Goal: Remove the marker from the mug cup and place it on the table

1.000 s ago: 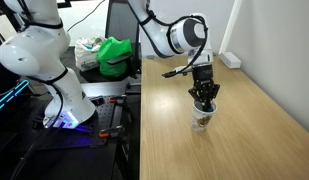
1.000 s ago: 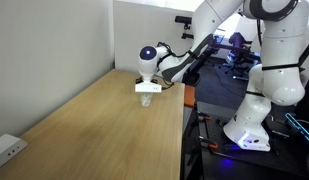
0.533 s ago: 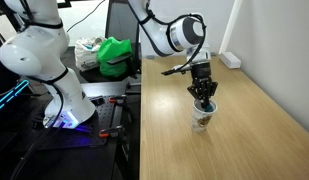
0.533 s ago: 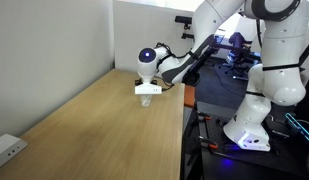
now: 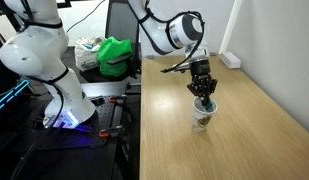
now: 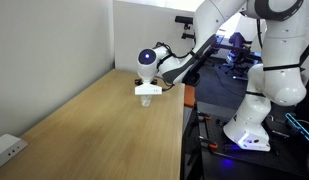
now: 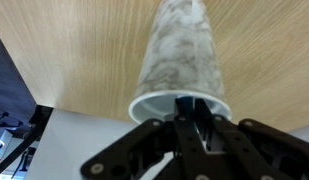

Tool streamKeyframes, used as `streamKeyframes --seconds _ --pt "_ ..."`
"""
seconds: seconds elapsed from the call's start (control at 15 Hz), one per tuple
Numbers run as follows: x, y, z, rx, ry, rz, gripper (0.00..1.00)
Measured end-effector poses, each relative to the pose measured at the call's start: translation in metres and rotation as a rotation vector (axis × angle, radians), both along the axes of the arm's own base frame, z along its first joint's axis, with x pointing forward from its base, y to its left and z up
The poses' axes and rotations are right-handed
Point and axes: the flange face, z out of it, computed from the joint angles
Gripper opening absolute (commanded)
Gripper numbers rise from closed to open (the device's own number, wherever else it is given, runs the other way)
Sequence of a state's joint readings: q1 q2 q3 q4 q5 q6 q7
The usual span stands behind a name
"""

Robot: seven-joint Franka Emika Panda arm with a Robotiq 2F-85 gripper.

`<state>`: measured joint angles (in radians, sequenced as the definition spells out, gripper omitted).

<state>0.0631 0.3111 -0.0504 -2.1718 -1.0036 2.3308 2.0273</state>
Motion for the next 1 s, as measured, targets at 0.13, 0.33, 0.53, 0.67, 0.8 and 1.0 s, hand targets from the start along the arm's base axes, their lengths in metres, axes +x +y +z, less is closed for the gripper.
streamKeyframes --seconds 0.13,0.33,0.53,0.67,0.8,1.0 --pt "-0.001 0.002 0.004 -0.014 -0.006 -0.001 0.04" --pt "-0.005 0.006 0.012 -0.035 -0.016 -0.006 0.03" --pt "-0.011 0.010 0.021 -0.059 -0.025 -0.007 0.03" --pt "-0.015 0.013 0.028 -0.075 -0.025 -0.007 0.03" --pt "-0.019 0.015 0.036 -0.093 -0.026 -0.008 0.03" --pt "-0.025 0.019 0.048 -0.120 -0.035 -0.011 0.03"
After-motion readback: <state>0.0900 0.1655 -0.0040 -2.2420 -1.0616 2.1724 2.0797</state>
